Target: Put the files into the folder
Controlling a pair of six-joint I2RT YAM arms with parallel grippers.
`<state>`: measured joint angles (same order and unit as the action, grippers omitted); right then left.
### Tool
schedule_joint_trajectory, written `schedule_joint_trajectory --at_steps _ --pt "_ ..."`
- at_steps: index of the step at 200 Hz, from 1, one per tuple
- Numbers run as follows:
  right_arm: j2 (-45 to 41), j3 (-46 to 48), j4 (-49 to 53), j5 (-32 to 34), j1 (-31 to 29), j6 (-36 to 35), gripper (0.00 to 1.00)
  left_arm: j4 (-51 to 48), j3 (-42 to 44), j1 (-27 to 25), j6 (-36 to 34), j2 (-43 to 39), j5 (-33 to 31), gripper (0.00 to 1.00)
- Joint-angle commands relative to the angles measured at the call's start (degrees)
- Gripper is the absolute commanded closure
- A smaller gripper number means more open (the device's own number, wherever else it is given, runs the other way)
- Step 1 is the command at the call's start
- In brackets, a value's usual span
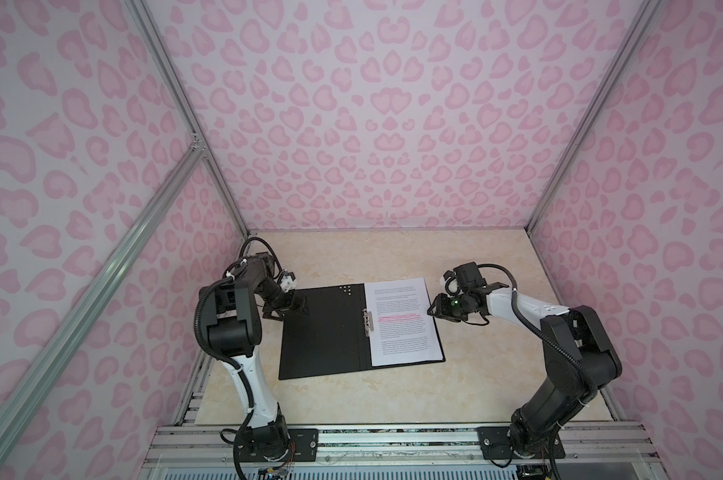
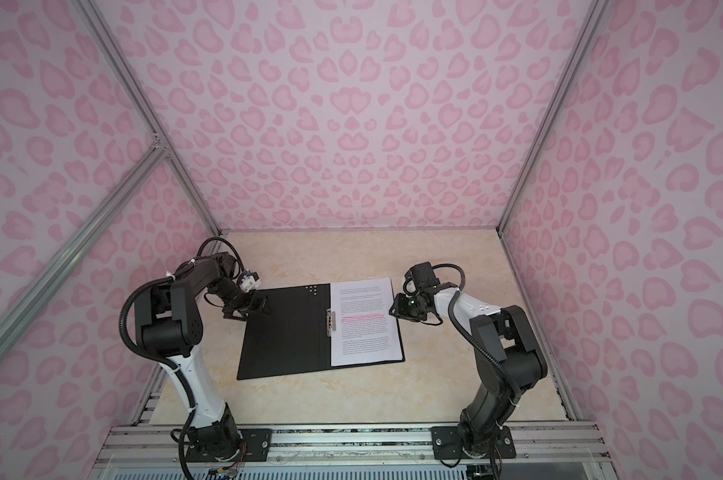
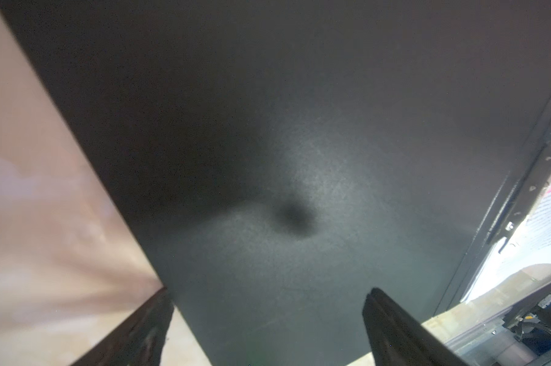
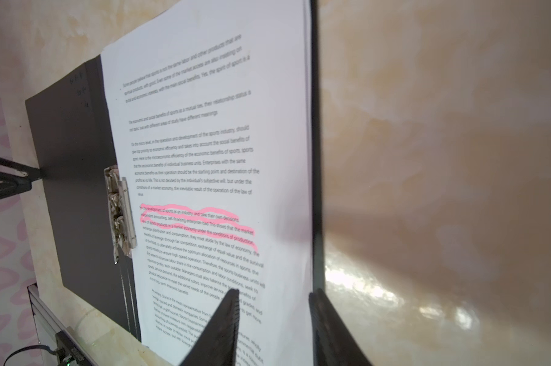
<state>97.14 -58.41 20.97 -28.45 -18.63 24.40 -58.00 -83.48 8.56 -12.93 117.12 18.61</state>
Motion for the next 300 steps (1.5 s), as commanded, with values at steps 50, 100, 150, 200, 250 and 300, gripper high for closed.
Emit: schedule_joint_trajectory --at_steps 50,100,150,200,250,300 --pt "1.1 -9.9 8.0 2.6 -6.2 -3.8 0.59 0.1 -1.5 -1.4 -1.6 1.8 4.7 0.02" --pt "2.0 -7.8 7.9 2.5 2.8 -2.3 0.57 -0.6 1.9 -1.4 -3.3 -3.6 -0.3 0.02" --pt "6.0 -8.2 10.2 1.1 3.6 -3.8 0.57 -1.9 6.0 -1.4 -2.6 -5.6 -2.0 0.02" --pt "7.9 -6.8 9.6 0.1 3.9 -4.1 0.56 -1.5 7.2 -1.4 -2.8 -5.2 -1.0 0.02" --pt "8.2 -5.4 9.0 0.4 4.9 -4.5 0.56 -1.4 6.8 -1.4 -2.6 -4.0 -0.3 0.02" --pt "8.1 -4.6 9.1 -1.6 6.0 -4.4 0.56 -2.2 3.9 -1.5 -3.4 -2.4 0.6 0.02"
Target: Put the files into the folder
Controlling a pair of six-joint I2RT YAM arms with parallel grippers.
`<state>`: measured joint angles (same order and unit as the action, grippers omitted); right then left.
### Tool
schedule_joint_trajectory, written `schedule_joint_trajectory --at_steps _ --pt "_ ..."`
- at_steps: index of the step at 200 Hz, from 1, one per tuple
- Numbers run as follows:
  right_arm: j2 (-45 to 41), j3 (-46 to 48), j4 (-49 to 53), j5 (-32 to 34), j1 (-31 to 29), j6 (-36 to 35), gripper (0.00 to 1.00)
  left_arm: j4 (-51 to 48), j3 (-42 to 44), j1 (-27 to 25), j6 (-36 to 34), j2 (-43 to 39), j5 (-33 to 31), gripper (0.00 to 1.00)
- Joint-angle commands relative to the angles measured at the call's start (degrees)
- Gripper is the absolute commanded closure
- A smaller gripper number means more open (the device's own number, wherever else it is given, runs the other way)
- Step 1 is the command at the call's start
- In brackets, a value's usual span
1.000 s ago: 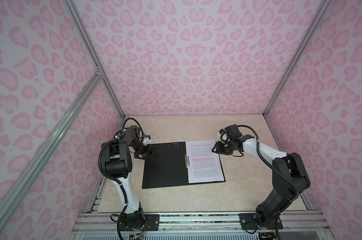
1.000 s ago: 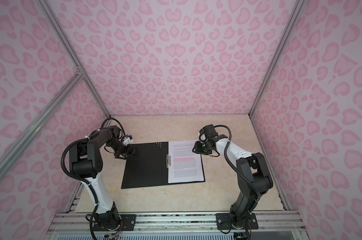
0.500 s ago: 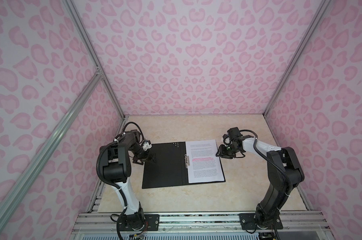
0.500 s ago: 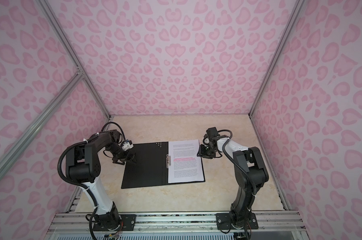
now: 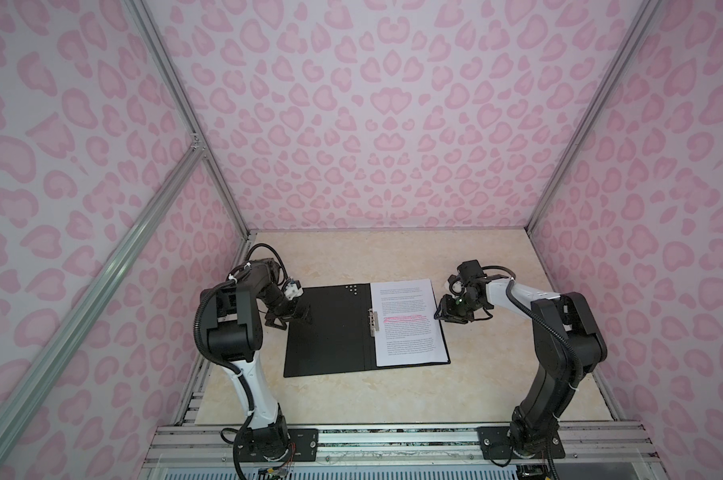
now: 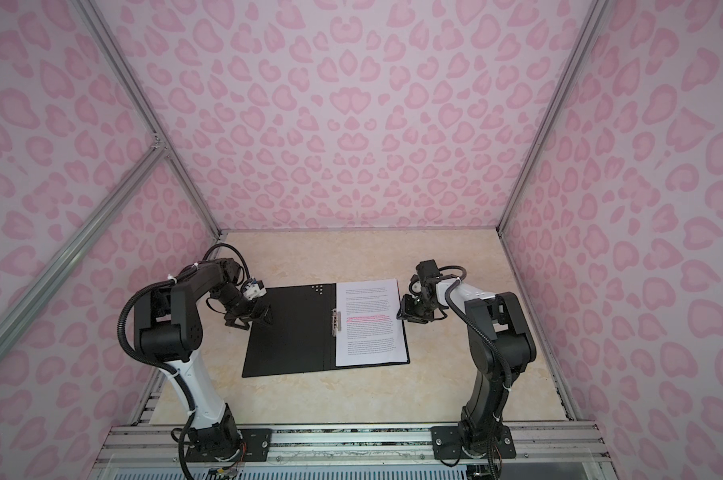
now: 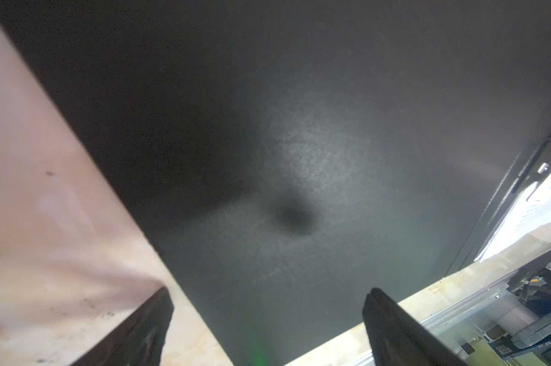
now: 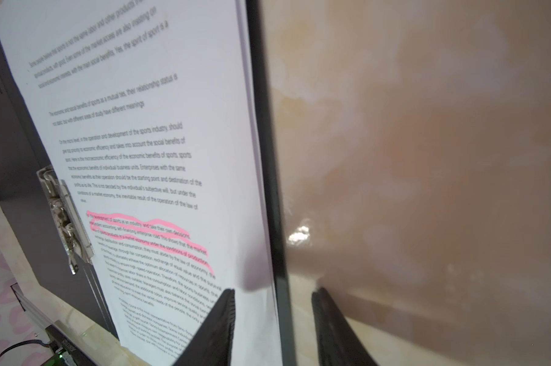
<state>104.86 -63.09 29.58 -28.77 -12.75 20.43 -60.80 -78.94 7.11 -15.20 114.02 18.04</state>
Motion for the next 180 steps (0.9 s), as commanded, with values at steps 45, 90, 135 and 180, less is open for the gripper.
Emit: schedule_joint_trajectory --at_steps 45,90,135,180 --pt "1.4 0.4 0.6 -2.5 0.1 -0.5 0.55 1.2 -0.7 -0.2 -1.5 1.4 1.3 0.02" --pt "2.0 0.4 1.7 -3.7 0.0 -1.3 0.55 0.9 -1.9 -0.4 -1.7 2.4 1.7 0.02" --pt "1.5 0.2 3.2 -3.3 -0.8 -1.6 0.55 -0.4 -3.7 -1.0 -2.3 4.1 3.9 0.02" --pt "1.7 0.4 3.2 -3.1 -1.0 -1.5 0.55 -0.7 -4.6 -1.5 -2.6 4.9 6.0 0.01"
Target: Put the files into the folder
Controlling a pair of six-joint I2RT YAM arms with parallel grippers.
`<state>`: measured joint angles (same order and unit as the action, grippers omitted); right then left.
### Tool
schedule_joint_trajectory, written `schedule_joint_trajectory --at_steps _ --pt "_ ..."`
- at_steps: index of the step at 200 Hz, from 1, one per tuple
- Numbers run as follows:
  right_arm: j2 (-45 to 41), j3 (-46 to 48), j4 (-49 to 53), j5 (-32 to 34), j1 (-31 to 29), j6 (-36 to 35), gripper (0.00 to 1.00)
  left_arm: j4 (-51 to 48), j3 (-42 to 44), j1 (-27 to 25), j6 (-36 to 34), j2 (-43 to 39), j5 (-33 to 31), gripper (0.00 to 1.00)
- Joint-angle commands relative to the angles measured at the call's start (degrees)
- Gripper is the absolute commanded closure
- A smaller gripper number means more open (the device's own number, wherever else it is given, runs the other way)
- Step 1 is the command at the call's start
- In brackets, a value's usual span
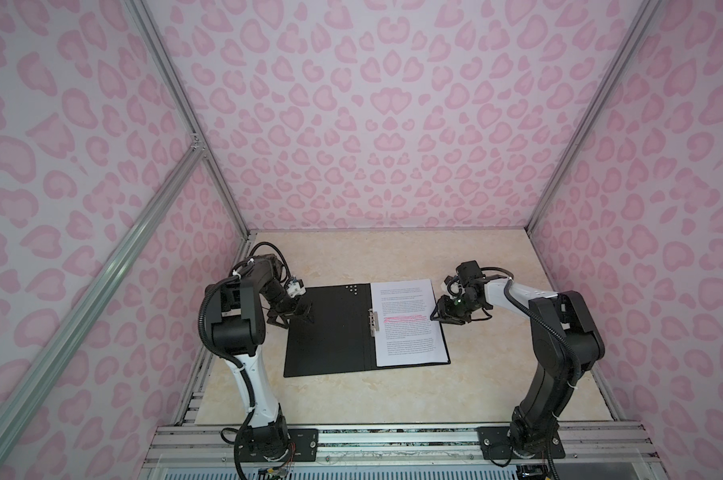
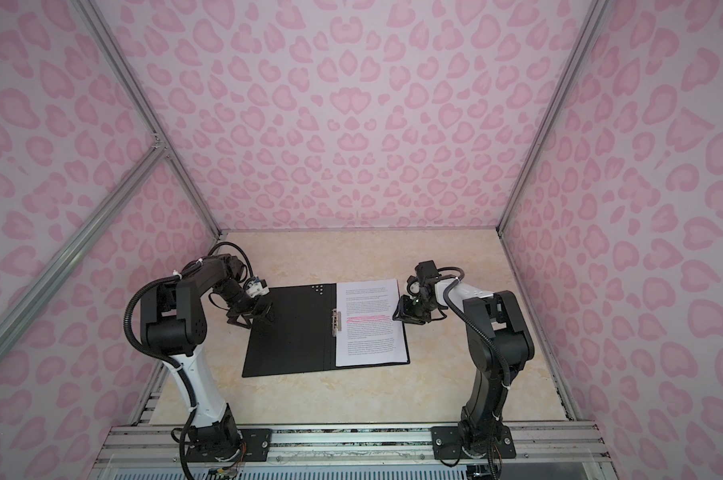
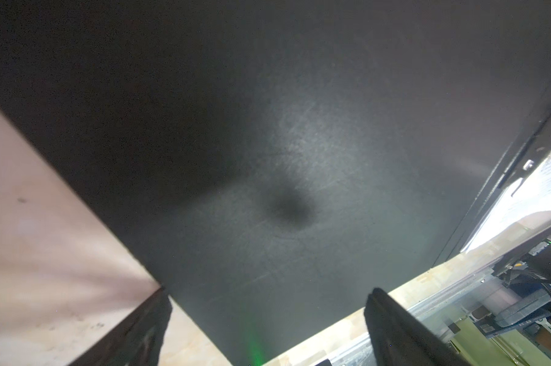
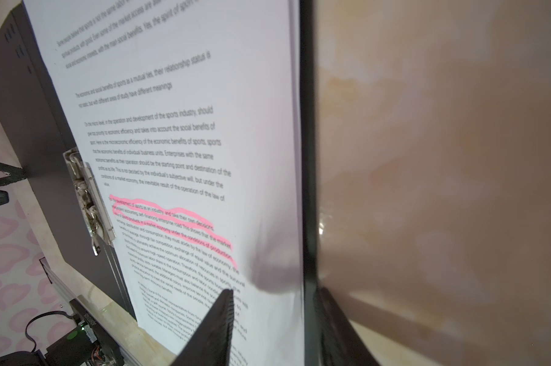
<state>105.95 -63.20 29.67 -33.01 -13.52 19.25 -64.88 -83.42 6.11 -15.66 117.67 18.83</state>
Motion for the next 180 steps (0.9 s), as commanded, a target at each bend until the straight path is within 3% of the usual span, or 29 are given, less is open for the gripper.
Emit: schedule_joint_trajectory --at_steps 1,30,73,120,180 --pt "0.6 0.6 3.2 1.1 -0.2 -0.4 0.55 3.4 -0.1 -0.5 -2.1 1.3 5.2 0.0" --pt "0.7 0.5 3.8 1.9 -0.2 -0.7 0.55 3.7 0.1 -0.5 -2.6 1.0 5.6 0.01" --pt "0.8 0.3 4.3 2.5 -0.2 -1.0 0.55 8.1 1.4 -0.5 -1.7 -1.8 1.5 0.02" --pt "0.7 1.0 3.7 2.7 -0.2 -1.1 0.54 7.7 -2.0 -0.7 0.0 1.0 -2.0 0.02" --pt "0.8 1.0 4.0 2.4 -0.1 -1.8 0.54 6.1 -2.7 -2.0 0.2 2.6 -0.3 0.02"
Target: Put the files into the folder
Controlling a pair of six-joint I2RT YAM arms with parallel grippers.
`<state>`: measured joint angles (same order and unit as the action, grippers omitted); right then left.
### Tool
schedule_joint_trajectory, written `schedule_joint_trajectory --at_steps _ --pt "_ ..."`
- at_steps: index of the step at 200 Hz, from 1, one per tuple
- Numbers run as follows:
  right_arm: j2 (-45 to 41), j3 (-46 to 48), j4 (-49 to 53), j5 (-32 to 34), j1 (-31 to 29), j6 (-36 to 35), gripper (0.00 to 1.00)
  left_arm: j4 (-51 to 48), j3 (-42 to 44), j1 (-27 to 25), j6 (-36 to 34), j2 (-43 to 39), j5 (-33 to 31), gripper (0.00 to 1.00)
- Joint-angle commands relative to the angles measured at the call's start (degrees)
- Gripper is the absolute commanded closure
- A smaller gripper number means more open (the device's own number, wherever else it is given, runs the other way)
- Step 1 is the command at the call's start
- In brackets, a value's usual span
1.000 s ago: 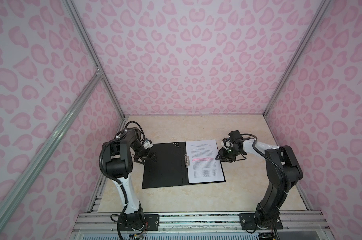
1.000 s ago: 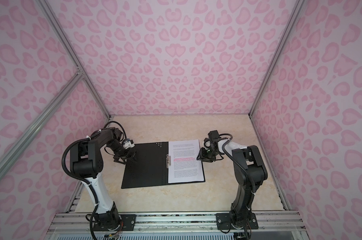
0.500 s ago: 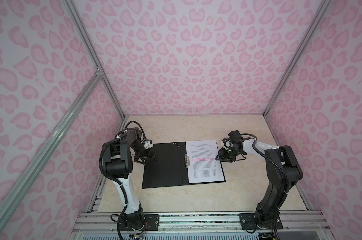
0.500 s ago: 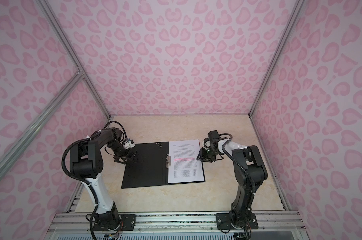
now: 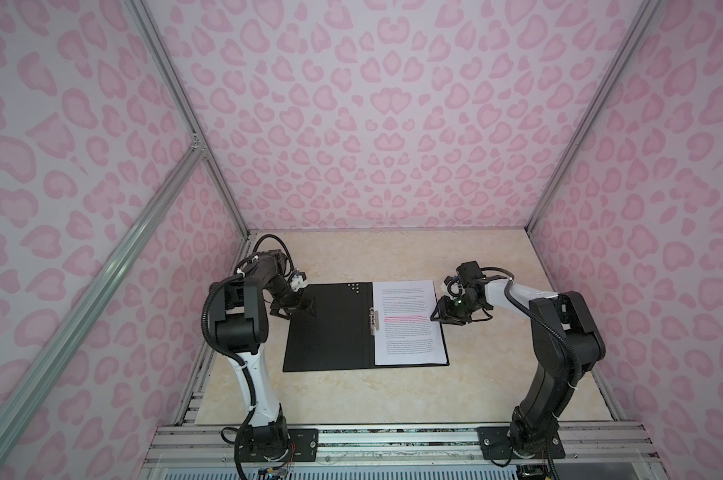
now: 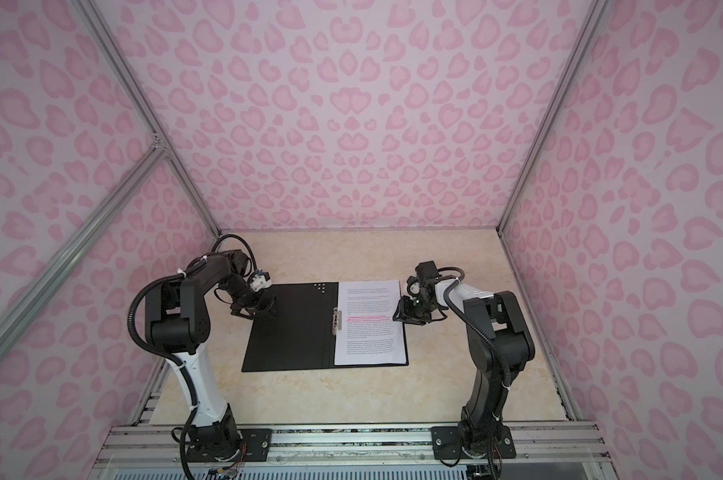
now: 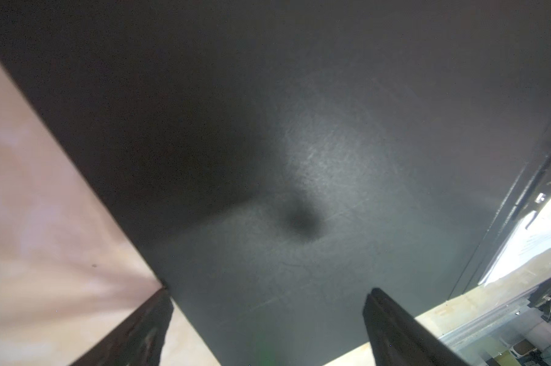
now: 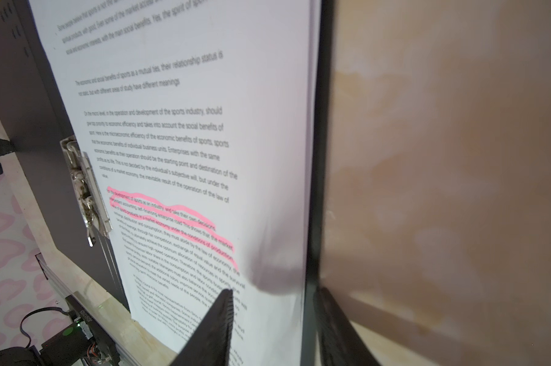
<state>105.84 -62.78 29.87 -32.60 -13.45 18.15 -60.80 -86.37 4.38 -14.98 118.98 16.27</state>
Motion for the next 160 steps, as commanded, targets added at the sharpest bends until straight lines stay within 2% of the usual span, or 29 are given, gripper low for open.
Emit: schedule_joint_trajectory --at_steps 1,68,160 --pt "0.9 0.6 3.8 2.0 -0.2 -0.7 0.54 2.1 0.2 -0.2 -0.5 1.4 2.3 0.02" --pt "1.4 0.3 4.1 1.6 -0.1 -0.9 0.54 -2.4 0.1 -0.3 -3.1 -0.8 10.3 0.02" --pt "1.5 -0.1 4.8 1.7 -0.1 -1.0 0.54 -6.9 0.2 -0.2 -4.5 -3.3 15.6 0.01"
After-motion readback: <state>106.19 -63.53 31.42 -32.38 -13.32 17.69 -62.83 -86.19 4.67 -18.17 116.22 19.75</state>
